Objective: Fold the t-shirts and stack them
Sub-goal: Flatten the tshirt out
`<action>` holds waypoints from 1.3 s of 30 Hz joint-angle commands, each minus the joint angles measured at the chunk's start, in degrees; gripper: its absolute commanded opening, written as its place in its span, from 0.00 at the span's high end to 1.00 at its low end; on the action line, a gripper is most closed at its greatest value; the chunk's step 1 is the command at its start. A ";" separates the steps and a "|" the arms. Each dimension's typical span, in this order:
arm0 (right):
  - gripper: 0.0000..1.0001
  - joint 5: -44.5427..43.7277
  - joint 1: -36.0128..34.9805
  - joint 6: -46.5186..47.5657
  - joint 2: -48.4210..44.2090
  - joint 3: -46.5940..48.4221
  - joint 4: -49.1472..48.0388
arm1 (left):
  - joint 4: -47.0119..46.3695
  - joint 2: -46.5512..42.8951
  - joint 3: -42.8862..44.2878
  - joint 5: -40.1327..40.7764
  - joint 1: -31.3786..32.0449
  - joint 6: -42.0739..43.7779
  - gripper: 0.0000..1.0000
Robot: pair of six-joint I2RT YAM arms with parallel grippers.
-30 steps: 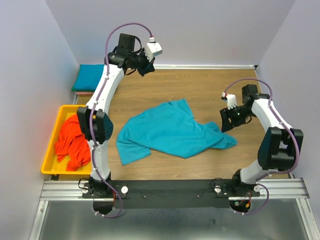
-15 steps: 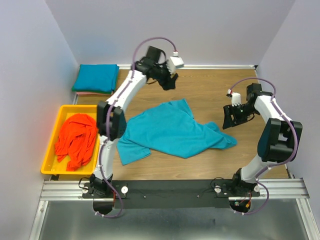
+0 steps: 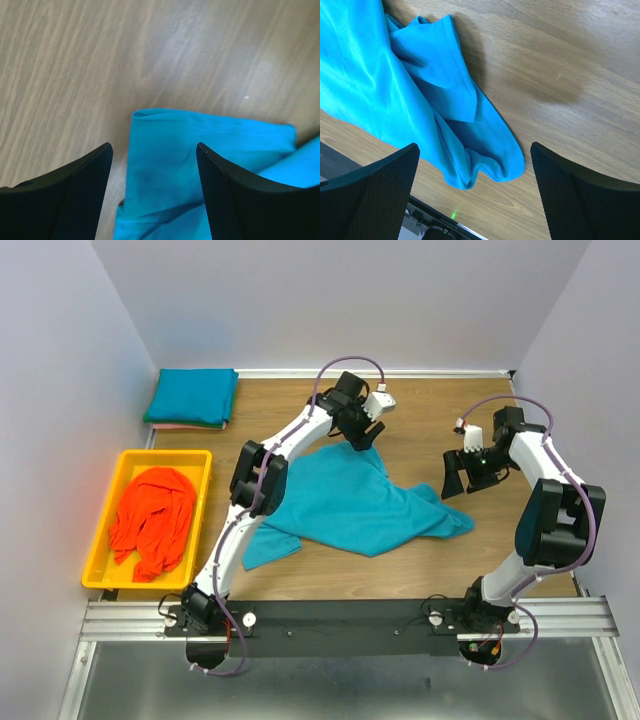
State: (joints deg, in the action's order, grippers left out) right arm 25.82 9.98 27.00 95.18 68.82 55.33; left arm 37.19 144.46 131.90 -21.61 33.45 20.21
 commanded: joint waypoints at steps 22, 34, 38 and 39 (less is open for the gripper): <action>0.01 -5.43 0.22 -0.20 -1.31 0.09 -0.22 | 3.24 9.52 4.07 -1.51 3.02 -0.78 0.79; 0.01 -5.61 0.22 0.42 -2.19 -0.70 -0.31 | 2.72 -3.11 2.84 -7.21 -1.80 1.24 1.00; 0.00 -5.08 0.22 1.47 -2.36 -0.88 -0.49 | 1.31 -15.22 2.58 -14.66 -5.67 0.71 1.00; 0.00 -4.73 0.22 1.47 -2.28 -0.79 -0.57 | 1.22 -17.18 2.05 -15.65 -7.16 0.80 1.00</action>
State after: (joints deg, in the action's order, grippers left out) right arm 21.26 9.98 27.16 94.43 68.34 55.33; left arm 40.05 141.95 133.14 -28.93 30.57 21.34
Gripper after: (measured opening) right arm 0.995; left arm 0.007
